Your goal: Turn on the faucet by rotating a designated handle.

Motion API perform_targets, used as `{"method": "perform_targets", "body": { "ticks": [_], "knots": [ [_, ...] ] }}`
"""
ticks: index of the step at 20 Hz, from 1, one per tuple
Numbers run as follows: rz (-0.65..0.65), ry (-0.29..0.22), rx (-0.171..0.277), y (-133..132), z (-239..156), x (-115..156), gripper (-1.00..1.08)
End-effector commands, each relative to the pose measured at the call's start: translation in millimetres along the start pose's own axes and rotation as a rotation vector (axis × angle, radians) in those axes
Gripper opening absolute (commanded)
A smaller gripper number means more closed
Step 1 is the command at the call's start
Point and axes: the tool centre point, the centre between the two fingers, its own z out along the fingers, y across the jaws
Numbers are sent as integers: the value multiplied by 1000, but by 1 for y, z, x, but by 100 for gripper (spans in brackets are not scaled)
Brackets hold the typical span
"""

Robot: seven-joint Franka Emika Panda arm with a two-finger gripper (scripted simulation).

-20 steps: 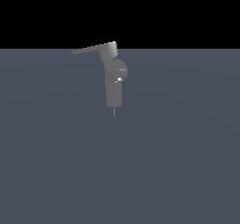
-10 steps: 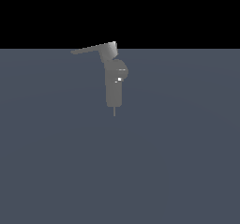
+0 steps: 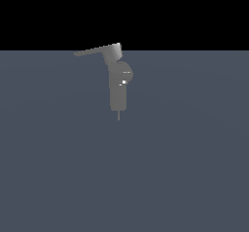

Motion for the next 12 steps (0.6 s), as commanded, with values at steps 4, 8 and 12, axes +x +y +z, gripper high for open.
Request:
{"method": "perform_targets", "body": {
  "ticks": [4,8,12],
  "knots": [
    [119,-3,-12,-36,22,8,-100],
    [205,-5,-22,-62,40,12,-100],
    [291,-6,-31,-87,61,15,-100]
  ]
}}
